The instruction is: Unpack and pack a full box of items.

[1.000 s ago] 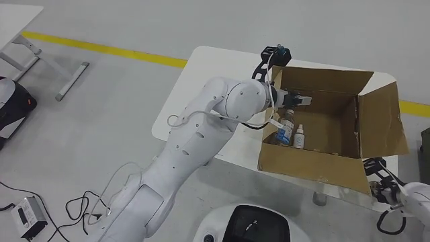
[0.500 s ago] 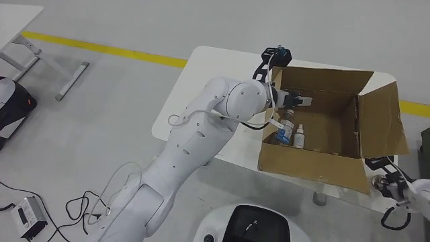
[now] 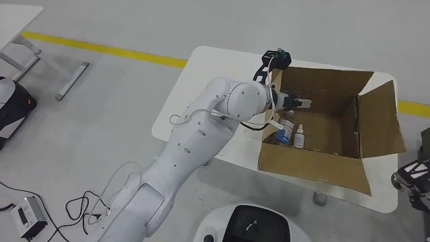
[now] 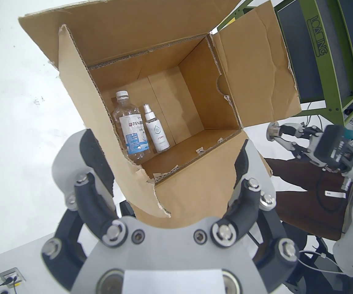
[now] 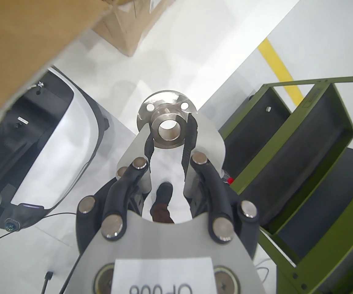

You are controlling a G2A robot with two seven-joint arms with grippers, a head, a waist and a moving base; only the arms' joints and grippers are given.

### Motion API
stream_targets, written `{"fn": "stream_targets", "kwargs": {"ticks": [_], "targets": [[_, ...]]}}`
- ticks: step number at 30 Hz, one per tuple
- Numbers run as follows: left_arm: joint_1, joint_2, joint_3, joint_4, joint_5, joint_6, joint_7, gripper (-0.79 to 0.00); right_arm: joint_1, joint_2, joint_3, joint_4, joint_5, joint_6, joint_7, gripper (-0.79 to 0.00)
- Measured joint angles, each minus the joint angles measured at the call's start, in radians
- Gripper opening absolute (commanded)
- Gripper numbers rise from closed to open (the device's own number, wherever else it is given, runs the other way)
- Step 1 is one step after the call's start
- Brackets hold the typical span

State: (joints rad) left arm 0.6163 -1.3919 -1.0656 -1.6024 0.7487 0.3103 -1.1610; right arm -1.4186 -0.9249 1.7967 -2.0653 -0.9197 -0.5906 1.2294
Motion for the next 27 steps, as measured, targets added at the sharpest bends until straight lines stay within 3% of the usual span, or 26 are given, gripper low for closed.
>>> {"fn": "stream_targets", "kwargs": {"ticks": [6, 13, 19, 27], "targets": [[0.000, 0.000, 0.000, 0.000, 0.000, 0.000, 0.000, 0.000, -0.014, 0.012, 0.111, -0.107, 0.149, 0.003, -0.015, -0.785], [0.000, 0.000, 0.000, 0.000, 0.000, 0.000, 0.000, 0.000, 0.035, 0.022, 0.086, -0.166, 0.190, 0.041, -0.049, -0.785], [0.000, 0.000, 0.000, 0.000, 0.000, 0.000, 0.000, 0.000, 0.103, 0.026, -0.001, -0.138, 0.135, 0.101, -0.122, -0.785], [0.000, 0.000, 0.000, 0.000, 0.000, 0.000, 0.000, 0.000, 0.306, 0.016, -0.257, 0.036, -0.062, 0.244, -0.181, -0.785]]}}
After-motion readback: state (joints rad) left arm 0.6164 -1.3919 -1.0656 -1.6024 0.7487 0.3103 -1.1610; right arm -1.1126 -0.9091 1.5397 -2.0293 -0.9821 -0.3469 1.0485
